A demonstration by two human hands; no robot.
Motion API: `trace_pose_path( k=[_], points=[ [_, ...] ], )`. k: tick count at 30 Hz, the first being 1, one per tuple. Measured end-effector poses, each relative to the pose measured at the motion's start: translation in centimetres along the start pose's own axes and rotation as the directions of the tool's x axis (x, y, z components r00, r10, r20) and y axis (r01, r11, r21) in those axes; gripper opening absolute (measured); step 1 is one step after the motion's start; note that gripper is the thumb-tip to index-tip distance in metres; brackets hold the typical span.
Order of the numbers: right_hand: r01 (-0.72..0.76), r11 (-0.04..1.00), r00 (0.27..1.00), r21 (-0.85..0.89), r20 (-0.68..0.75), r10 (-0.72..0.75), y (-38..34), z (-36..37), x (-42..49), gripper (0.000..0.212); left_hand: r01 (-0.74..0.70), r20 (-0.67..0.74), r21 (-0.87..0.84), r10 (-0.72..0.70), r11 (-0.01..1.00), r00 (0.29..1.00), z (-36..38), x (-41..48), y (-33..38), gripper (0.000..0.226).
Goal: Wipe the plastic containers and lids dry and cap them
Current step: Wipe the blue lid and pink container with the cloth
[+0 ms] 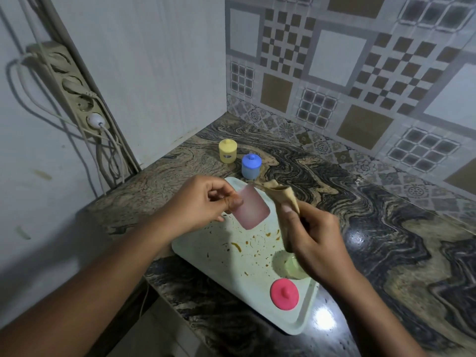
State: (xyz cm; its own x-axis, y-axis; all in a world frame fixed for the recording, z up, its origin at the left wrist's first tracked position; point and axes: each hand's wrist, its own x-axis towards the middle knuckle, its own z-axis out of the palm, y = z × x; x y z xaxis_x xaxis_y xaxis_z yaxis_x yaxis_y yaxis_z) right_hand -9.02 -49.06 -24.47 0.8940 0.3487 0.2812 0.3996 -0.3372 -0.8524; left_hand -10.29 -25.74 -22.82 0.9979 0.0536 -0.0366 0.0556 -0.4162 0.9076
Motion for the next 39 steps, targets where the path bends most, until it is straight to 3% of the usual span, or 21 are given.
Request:
trace_pose_path(
  k=[3, 6, 8, 10, 12, 15, 19, 21, 24, 26, 29, 31, 34, 39],
  points=[
    [0.043, 0.999, 0.996, -0.022, 0.08, -0.042, -0.6, 0.6, 0.5, 0.023, 0.012, 0.093, -0.01, -0.011, 1.0, 0.996, -0.1, -0.2, 0.5, 0.016],
    [0.039, 0.999, 0.993, -0.014, 0.112, -0.037, -0.6, 0.5, 0.9, 0.024, 0.029, 0.11, 0.023, -0.032, 0.999, 0.993, -0.4, -0.4, 0.6, 0.029],
    [0.168, 0.982, 0.982, -0.085, 0.097, -0.159, -0.5, 0.5, 1.1, 0.031, 0.058, 0.078, -0.007, -0.057, 0.998, 0.995, -0.4, -0.5, 0.5, 0.027],
    [0.34, 0.925, 0.935, -0.168, 0.169, -0.312, 0.2, 1.0, 1.0, 0.041, 0.07, 0.046, -0.011, -0.069, 0.997, 0.997, -0.5, -0.5, 0.7, 0.033],
    [0.393, 0.903, 0.91, -0.175, 0.216, -0.354, 1.0, 1.3, 0.7, 0.043, 0.048, 0.006, 0.009, -0.048, 0.999, 0.999, -0.7, -0.6, 0.9, 0.045],
    [0.401, 0.905, 0.901, -0.144, 0.241, -0.361, 2.0, 1.1, -0.3, 0.043, 0.025, -0.074, 0.003, -0.025, 1.0, 0.997, -1.3, -0.7, 1.1, 0.054],
    [0.381, 0.909, 0.882, -0.169, 0.361, -0.303, 3.9, 0.5, -1.6, 0.038, 0.029, -0.127, -0.012, -0.031, 0.999, 0.991, -2.2, -0.8, 1.0, 0.034],
    [0.3, 0.942, 0.905, -0.153, 0.358, -0.23, 4.1, 0.1, -2.0, 0.033, -0.015, -0.14, 0.016, 0.017, 1.0, 0.99, -2.5, -0.8, 1.1, 0.023],
    [0.048, 0.997, 0.982, -0.06, 0.184, -0.036, 2.9, -0.7, -1.4, 0.027, -0.075, -0.103, 0.11, 0.086, 0.991, 0.991, -2.6, -0.9, 1.2, 0.017],
    [-0.013, 0.999, 1.0, 0.033, 0.01, 0.013, 1.9, -1.2, -0.5, 0.029, -0.117, -0.092, 0.177, 0.134, 0.977, 0.987, -2.5, -0.9, 1.2, 0.017],
    [0.023, 0.989, 0.994, 0.146, -0.105, -0.008, -0.2, -1.2, 0.8, 0.032, -0.136, -0.066, 0.208, 0.152, 0.969, 0.986, -2.1, -0.8, 1.0, 0.016],
    [0.075, 0.982, 0.996, 0.174, -0.067, -0.065, -1.3, -0.7, 1.1, 0.027, -0.148, -0.032, 0.227, 0.16, 0.962, 0.987, -1.7, -0.8, 1.0, 0.018],
    [0.154, 0.986, 0.988, 0.071, 0.011, -0.155, -1.8, 0.5, 1.3, 0.025, -0.122, -0.04, 0.171, 0.131, 0.978, 0.991, -1.2, -0.8, 1.1, 0.017],
    [0.116, 0.993, 0.987, 0.021, 0.107, -0.118, -2.1, 0.9, 0.7, 0.026, -0.104, -0.017, 0.037, 0.104, 0.994, 0.994, -1.0, -1.3, 1.8, 0.024]
  ],
)
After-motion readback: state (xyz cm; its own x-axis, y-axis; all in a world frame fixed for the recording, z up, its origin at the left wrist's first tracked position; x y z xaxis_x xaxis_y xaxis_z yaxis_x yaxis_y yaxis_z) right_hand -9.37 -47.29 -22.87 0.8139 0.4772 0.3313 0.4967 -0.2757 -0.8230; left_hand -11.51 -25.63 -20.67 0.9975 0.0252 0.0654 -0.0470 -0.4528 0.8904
